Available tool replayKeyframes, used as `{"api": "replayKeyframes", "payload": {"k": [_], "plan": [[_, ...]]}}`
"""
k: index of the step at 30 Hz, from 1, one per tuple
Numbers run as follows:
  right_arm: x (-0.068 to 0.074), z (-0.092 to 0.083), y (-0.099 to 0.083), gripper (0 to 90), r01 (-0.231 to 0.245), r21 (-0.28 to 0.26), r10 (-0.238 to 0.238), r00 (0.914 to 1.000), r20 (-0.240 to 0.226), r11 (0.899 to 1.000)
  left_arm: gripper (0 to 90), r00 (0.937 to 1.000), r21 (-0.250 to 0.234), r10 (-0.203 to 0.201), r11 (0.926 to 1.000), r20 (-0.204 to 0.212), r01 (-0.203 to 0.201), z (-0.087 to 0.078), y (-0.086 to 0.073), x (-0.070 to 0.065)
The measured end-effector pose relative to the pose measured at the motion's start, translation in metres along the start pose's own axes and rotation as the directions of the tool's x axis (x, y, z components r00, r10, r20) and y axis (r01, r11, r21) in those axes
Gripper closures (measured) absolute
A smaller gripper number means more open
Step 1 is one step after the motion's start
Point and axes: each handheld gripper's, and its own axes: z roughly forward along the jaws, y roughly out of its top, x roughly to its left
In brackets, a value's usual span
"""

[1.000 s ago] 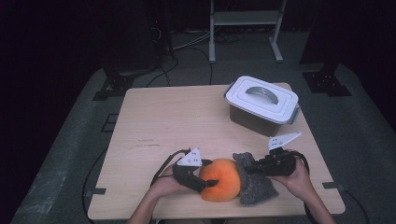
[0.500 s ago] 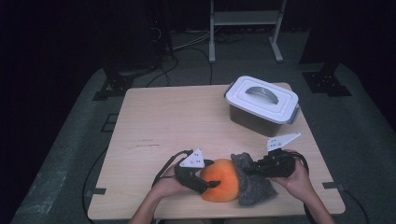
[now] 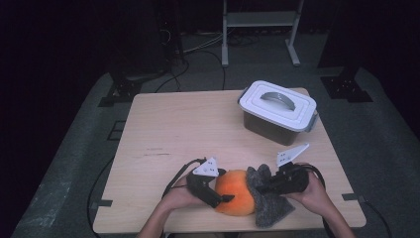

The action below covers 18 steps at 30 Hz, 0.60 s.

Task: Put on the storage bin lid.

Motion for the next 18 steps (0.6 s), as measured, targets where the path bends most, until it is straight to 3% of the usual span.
{"api": "replayKeyframes", "payload": {"k": [4, 8, 11, 14, 18], "plan": [[-0.002, -0.004, 0.001, 76.6, 0.003, 0.001, -0.003, 0.9999, 0.012, 1.0, 32.1, 0.9988, 0.005, 0.041, 0.9992, -0.026, -0.041, -0.001, 0.004, -0.006], [-0.002, -0.008, 0.002, 77.0, 0.0, -0.024, 0.001, 0.9992, 0.041, 1.0, 39.7, 0.9921, -0.012, 0.074, 0.997, -0.101, -0.076, -0.004, 0.01, -0.009], [-0.002, -0.012, 0.003, 77.4, 0.006, -0.063, -0.001, 0.9967, 0.082, 0.998, 40.6, 0.9781, -0.04, 0.115, 0.9915, -0.173, -0.124, -0.007, 0.013, -0.011], [0.001, -0.015, 0.008, 77.6, 0.019, -0.125, -0.007, 0.9952, 0.098, 0.992, 39.5, 0.9702, -0.033, 0.155, 0.9859, -0.186, -0.164, -0.004, 0.014, -0.013], [0.008, -0.002, 0.013, 77.6, 0.048, -0.104, -0.037, 0.9933, 0.109, 0.993, 30.5, 0.9758, -0.021, 0.136, 0.9897, -0.171, -0.142, -0.004, 0.014, -0.012]]}}
